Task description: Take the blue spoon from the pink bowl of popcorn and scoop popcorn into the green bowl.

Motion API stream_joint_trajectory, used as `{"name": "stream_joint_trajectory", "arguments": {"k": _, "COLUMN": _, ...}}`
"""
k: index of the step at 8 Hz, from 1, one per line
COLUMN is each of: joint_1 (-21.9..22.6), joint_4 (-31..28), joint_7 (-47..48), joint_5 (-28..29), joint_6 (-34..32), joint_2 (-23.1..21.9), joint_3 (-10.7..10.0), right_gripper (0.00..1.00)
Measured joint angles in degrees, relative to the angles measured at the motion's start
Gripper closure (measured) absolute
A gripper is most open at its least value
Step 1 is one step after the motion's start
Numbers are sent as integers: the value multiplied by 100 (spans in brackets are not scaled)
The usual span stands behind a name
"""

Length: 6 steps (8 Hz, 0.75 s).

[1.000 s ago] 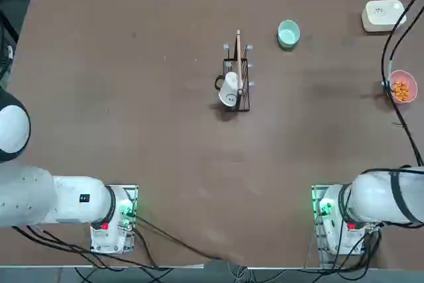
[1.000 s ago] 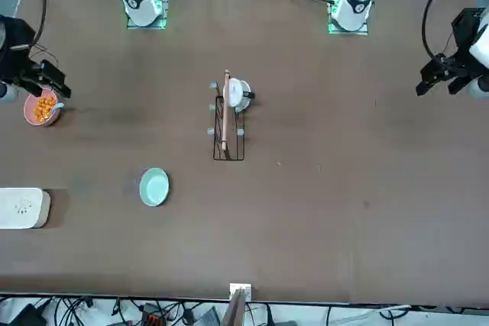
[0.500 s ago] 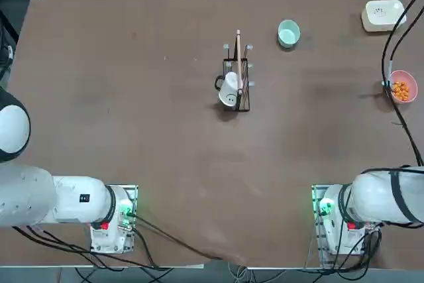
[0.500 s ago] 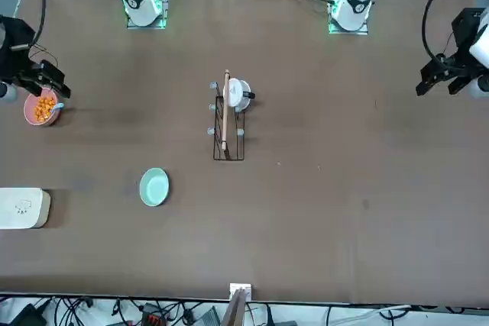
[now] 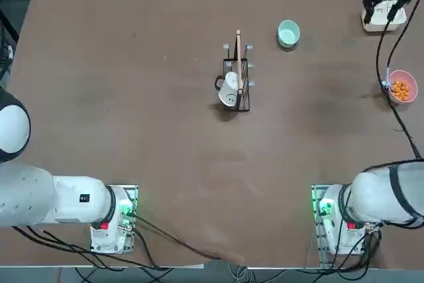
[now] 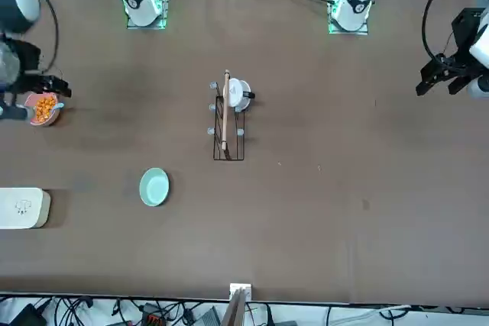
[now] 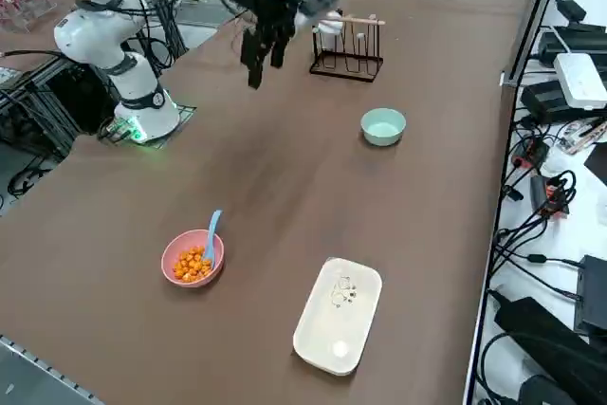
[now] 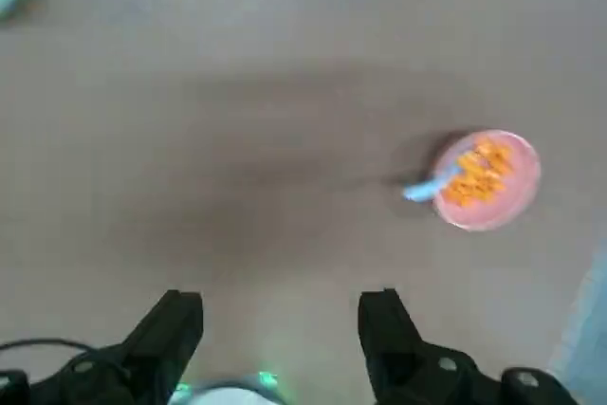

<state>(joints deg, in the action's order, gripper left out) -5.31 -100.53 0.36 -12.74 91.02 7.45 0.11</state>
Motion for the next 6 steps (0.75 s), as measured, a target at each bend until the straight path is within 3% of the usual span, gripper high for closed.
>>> {"name": "stream_joint_trajectory", "arguments": {"k": 3, "joint_1": -171, "joint_4": -154, "joint_7": 774, "joint_5": -1941, "joint_6": 573, "joint_2": 955, "joint_3": -16, "right_gripper": 0}}
{"name": "stream_joint_trajectory", "arguments": {"k": 6, "joint_1": -313, "joint_4": -1239, "joint_7": 3247, "joint_5": -4411, "joint_6": 1546, "joint_2": 1453, "joint_3": -12, "right_gripper": 0}}
